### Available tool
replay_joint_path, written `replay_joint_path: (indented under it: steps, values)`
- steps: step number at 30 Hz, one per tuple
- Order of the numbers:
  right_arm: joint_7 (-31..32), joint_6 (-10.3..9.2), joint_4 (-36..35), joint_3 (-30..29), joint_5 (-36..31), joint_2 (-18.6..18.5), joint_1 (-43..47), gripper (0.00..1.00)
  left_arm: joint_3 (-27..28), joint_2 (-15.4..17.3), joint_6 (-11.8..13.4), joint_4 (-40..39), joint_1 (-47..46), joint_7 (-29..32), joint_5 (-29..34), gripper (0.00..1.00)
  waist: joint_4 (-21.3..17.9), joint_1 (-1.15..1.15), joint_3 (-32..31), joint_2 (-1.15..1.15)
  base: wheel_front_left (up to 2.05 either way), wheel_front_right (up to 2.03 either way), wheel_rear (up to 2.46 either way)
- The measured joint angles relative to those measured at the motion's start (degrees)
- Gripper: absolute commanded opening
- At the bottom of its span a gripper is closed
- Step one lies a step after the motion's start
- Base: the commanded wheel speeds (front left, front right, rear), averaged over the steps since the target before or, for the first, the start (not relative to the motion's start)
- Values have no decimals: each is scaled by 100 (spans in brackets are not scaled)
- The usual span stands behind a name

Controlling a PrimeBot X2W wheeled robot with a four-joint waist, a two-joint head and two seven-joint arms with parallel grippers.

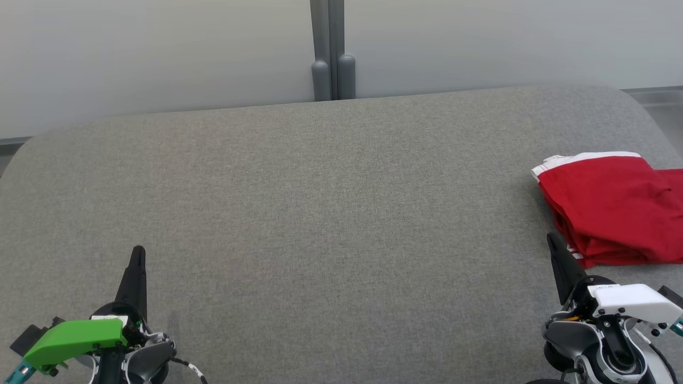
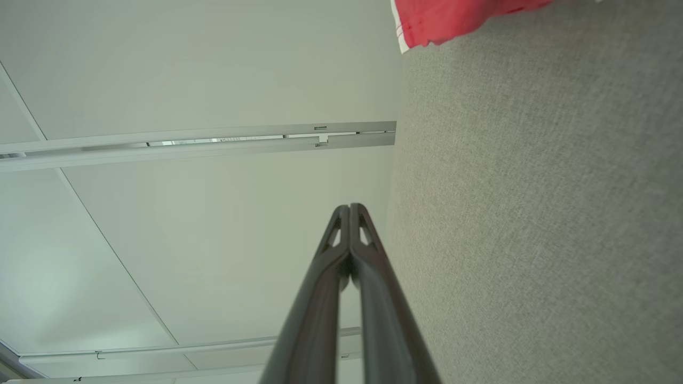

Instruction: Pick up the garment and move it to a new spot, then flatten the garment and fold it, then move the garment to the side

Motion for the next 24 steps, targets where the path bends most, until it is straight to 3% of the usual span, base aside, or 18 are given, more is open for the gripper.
replay_joint_path:
  steps: [24]
  values:
    - [0, -1, 0, 1, -1, 0, -1, 0, 0, -1, 0, 1, -1, 0, 0, 0, 0, 0, 0, 0, 0, 0, 0]
